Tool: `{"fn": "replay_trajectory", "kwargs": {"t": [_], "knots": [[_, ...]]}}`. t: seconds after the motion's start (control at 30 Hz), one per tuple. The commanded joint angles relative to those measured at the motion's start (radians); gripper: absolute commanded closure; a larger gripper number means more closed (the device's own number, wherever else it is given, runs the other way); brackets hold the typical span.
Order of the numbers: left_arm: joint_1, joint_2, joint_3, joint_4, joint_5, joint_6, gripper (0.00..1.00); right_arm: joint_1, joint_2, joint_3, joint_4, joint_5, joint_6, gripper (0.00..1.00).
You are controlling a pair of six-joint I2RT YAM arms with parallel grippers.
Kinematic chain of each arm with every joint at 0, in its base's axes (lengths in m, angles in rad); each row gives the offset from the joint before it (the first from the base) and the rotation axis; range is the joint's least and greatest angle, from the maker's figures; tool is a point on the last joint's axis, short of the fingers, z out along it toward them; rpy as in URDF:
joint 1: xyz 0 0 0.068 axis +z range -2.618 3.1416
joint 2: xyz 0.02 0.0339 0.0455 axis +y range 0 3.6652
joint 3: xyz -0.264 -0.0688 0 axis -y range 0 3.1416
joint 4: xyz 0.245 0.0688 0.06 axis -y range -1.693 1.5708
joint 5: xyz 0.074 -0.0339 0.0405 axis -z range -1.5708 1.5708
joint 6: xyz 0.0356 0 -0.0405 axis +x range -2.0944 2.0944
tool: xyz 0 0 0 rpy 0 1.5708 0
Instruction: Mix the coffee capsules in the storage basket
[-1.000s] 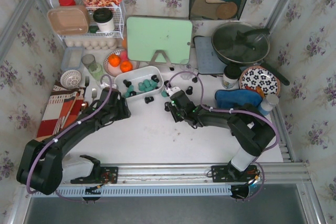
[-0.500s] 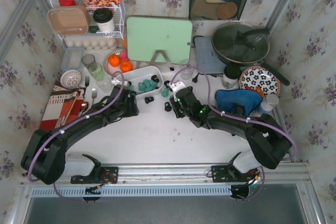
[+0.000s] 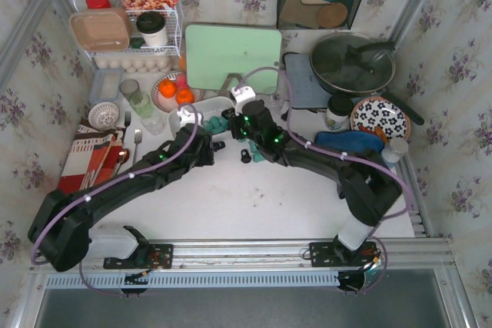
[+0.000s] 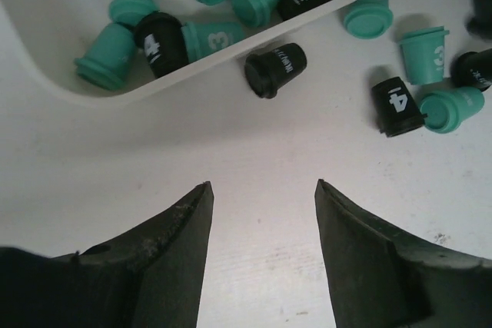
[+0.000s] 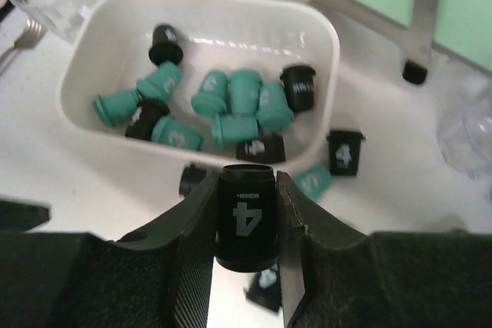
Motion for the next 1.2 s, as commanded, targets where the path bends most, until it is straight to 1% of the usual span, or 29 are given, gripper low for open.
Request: {"fn": "replay_trajectory", "kwargs": {"t": [0.0, 0.13, 0.27, 0.33, 0.43, 0.5, 0.57, 0.67, 0.8, 0.97, 1.1, 1.17], "knots": [[-0.017, -0.124, -0.062, 0.021, -0.108, 0.013, 0.41, -0.003, 0.120, 0.132, 0.073, -0.034, -0.036, 0.78], [-0.018, -0.274, -0.145, 0.018, -0.161, 0.002, 0.41, -0.011, 0.249, 0.237, 0.071, -0.042, -0.049, 0.77], [-0.018, -0.352, -0.197, 0.037, -0.172, 0.003, 0.41, -0.023, 0.375, 0.327, 0.052, -0.049, -0.047, 0.68], [-0.018, -0.348, -0.197, 0.036, -0.180, 0.005, 0.41, -0.030, 0.426, 0.369, 0.027, -0.051, -0.039, 0.65], [-0.018, -0.305, -0.184, 0.044, -0.179, 0.013, 0.40, -0.037, 0.479, 0.407, -0.008, -0.049, -0.018, 0.54], [-0.018, -0.261, -0.175, 0.072, -0.164, 0.026, 0.40, -0.043, 0.495, 0.419, -0.023, -0.048, -0.005, 0.47], [-0.018, -0.212, -0.161, 0.110, -0.145, 0.040, 0.40, -0.044, 0.490, 0.418, -0.038, -0.049, 0.005, 0.42], [-0.019, -0.113, -0.120, 0.157, -0.125, 0.052, 0.41, -0.047, 0.453, 0.396, -0.049, -0.042, 0.004, 0.36], [-0.021, 0.033, -0.049, 0.201, -0.109, 0.072, 0.41, -0.047, 0.346, 0.330, -0.068, -0.010, -0.010, 0.35], [-0.039, 0.226, 0.068, 0.231, -0.099, 0.115, 0.41, -0.049, 0.128, 0.141, -0.069, 0.069, -0.028, 0.34], [-0.068, 0.366, 0.172, 0.202, -0.177, 0.154, 0.41, -0.050, -0.088, -0.053, -0.057, 0.116, -0.009, 0.33], [-0.073, 0.424, 0.226, 0.157, -0.233, 0.136, 0.41, -0.051, -0.197, -0.149, -0.044, 0.121, 0.013, 0.32]]}}
